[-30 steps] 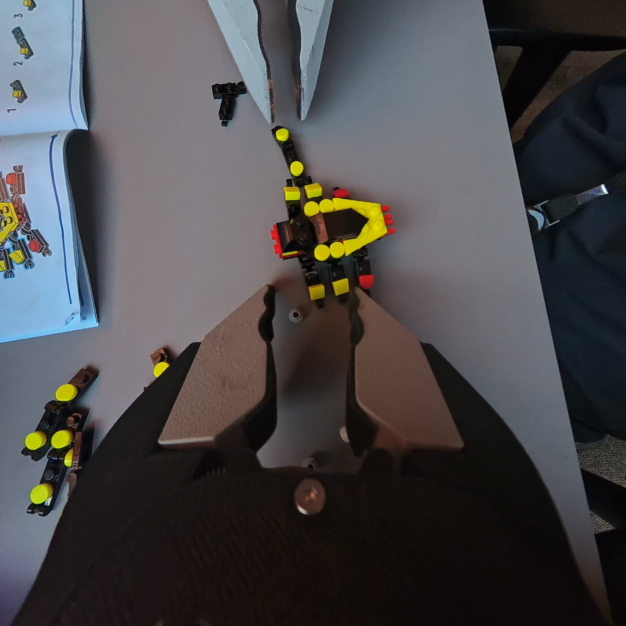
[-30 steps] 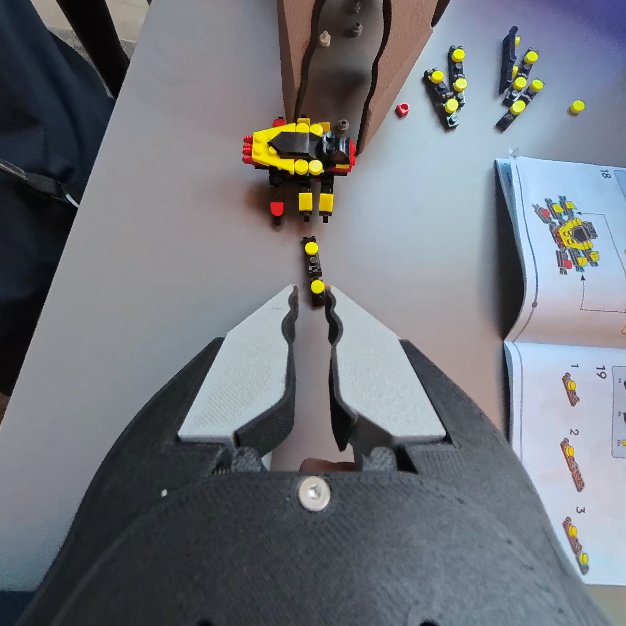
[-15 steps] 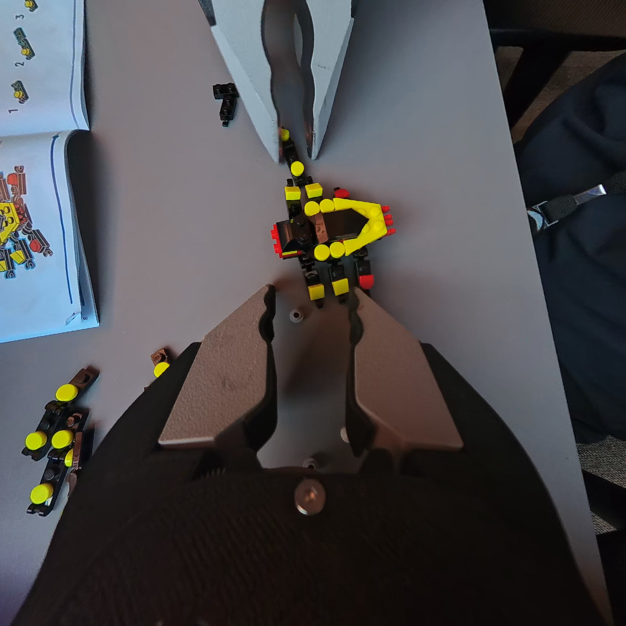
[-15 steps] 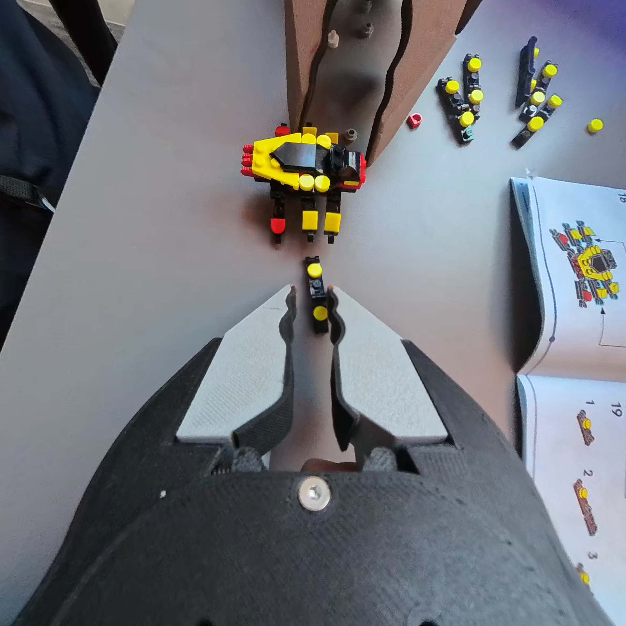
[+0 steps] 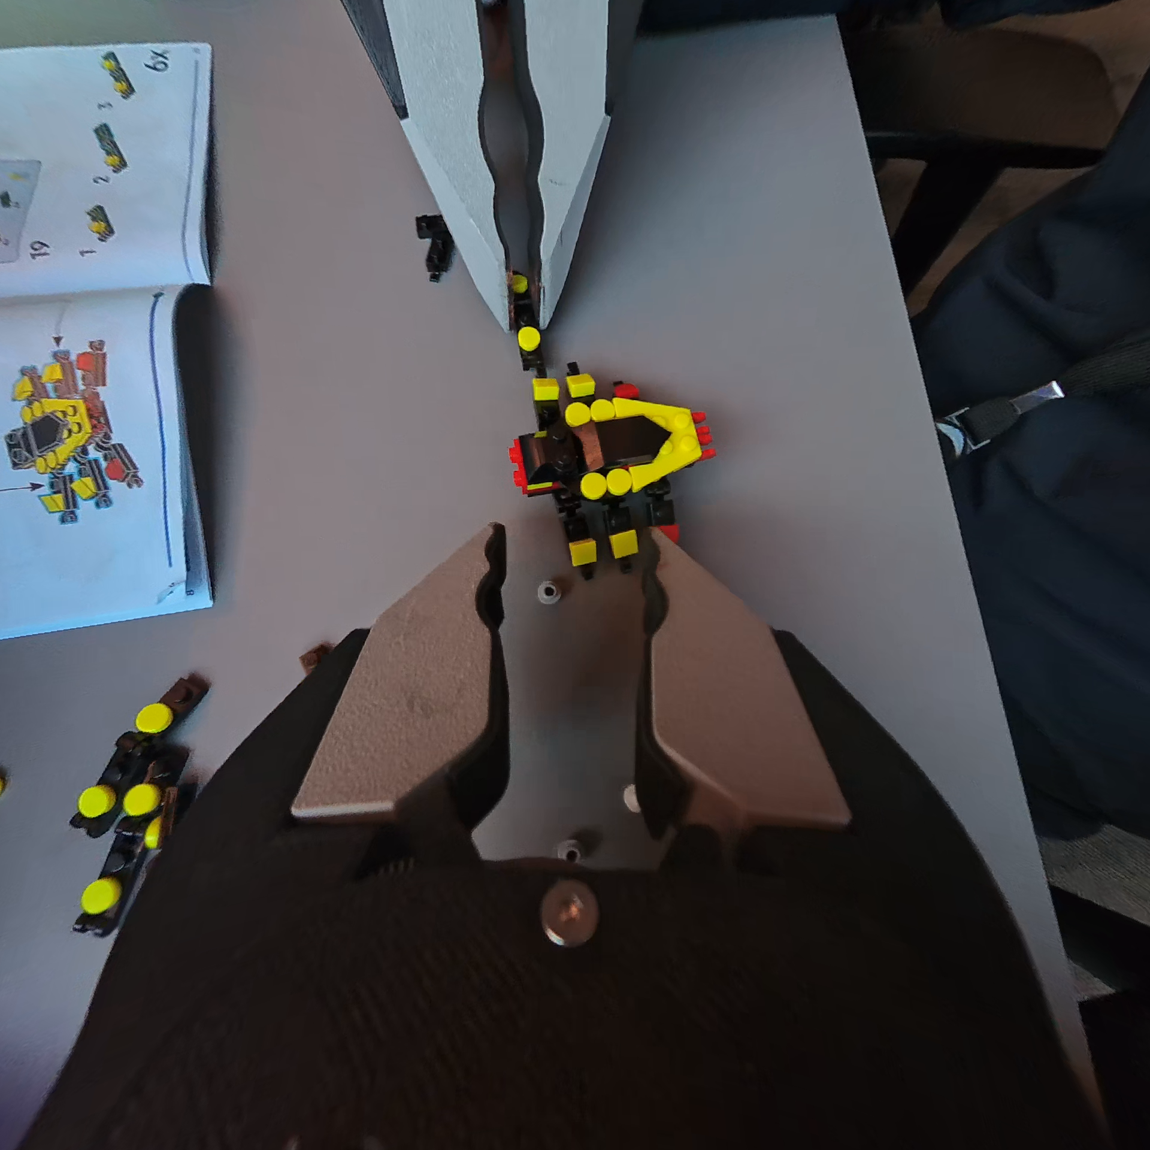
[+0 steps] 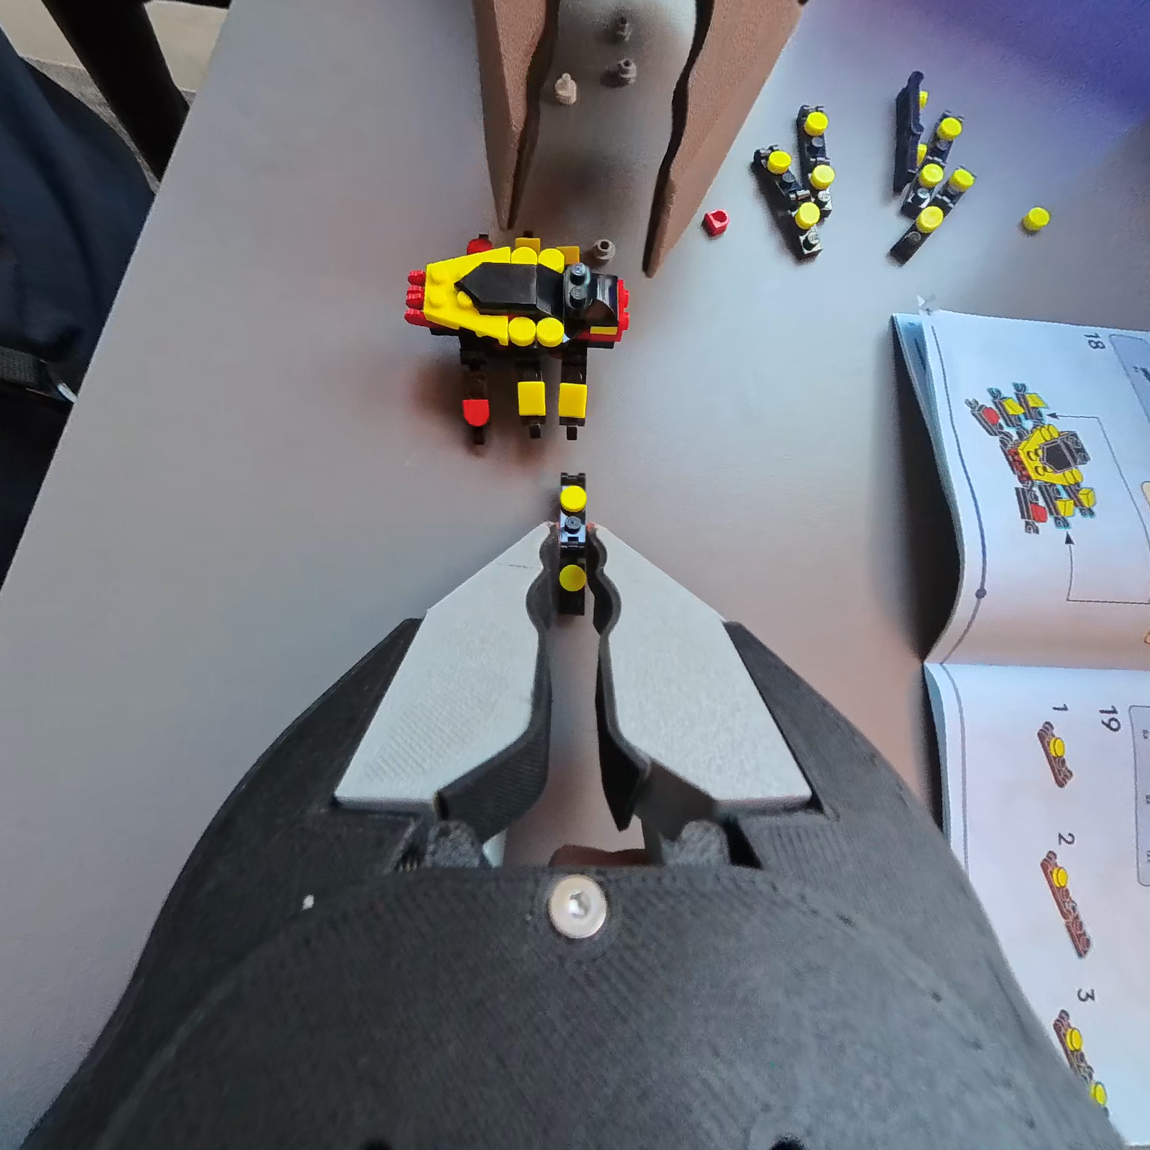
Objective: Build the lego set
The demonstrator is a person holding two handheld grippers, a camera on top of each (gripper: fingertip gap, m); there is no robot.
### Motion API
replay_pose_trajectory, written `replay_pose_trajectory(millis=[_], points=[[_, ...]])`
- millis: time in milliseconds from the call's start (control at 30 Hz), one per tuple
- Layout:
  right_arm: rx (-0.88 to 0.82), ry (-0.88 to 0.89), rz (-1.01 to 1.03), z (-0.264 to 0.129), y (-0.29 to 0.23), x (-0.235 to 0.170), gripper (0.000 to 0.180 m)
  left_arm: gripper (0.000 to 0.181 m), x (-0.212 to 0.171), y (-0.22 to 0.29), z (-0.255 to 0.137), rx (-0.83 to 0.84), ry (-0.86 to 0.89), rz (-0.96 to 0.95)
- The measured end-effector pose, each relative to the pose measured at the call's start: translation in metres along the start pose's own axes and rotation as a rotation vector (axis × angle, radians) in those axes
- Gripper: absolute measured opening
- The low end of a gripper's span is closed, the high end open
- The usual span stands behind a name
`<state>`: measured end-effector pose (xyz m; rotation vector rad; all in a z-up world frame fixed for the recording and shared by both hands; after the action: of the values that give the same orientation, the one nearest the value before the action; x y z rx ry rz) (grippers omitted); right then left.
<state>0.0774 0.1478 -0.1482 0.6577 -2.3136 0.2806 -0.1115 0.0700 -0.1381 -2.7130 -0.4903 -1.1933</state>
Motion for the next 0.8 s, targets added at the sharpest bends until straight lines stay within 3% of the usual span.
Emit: replay_pose_trajectory(millis=[267,567,800], points=[[-0.030,0.036,0.003,-0.010,0.002,-0.002,0.005,0.039,0.004,-0.006,-0.006,0.047,0.052,-0.014],[-0.081,0.103,0.012,-0.032,0.003,-0.007,0.005,0.029,0.008,-0.044,-0.020,0.336,0.210,-0.188],[-0.012,0.054,0.022,-0.023,-0.001,-0.016,0.005,0.027,0.009,-0.041,-0.018,0.340,0.181,-0.175]])
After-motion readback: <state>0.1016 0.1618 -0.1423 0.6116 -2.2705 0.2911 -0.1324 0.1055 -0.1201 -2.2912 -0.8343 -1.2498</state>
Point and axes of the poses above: each gripper's, where its closed fingertips meet, z out along the fingers, x out of its top, y = z × x across the jaws, the point moved 9 cm from there along -z, back along the fingers, and after that the axes turned 6 degrees about x, right-handed, at the moved point
